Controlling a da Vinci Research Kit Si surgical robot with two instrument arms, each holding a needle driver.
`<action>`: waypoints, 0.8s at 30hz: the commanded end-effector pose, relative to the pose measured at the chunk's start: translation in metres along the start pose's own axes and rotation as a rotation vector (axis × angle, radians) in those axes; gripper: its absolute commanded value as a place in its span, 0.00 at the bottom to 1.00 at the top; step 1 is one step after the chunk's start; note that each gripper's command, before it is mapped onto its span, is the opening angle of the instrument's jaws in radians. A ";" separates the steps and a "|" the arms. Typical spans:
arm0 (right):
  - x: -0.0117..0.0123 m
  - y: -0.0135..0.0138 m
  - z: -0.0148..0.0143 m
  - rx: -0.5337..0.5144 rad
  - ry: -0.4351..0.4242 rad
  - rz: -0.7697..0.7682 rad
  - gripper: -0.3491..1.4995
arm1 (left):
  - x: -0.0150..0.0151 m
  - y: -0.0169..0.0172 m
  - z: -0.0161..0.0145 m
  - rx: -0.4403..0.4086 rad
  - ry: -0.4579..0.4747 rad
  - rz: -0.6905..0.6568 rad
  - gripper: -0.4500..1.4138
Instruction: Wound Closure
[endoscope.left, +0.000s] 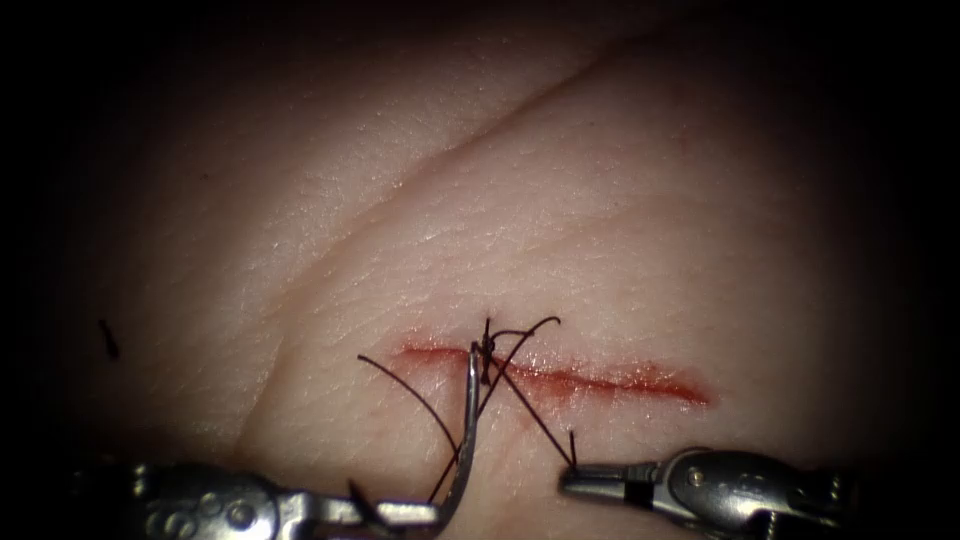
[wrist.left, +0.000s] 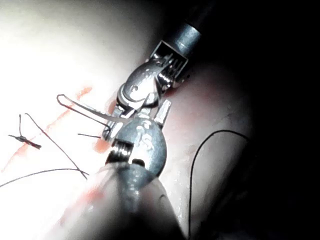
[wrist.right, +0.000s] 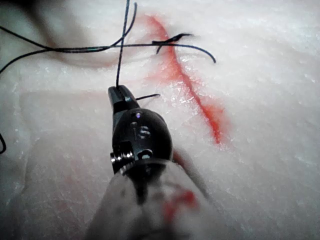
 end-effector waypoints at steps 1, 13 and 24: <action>0.0004 -0.0025 0.0006 0.012 0.002 0.002 0.00 | -0.0008 -0.0004 0.0004 0.010 0.001 0.002 0.00; 0.0069 -0.0129 0.0015 0.109 0.029 -0.029 0.00 | -0.0013 -0.0015 -0.0008 0.071 0.023 0.040 0.00; 0.0086 -0.0101 0.0004 -0.061 0.038 -0.219 0.99 | -0.0004 -0.0014 -0.0024 0.073 0.048 0.049 0.00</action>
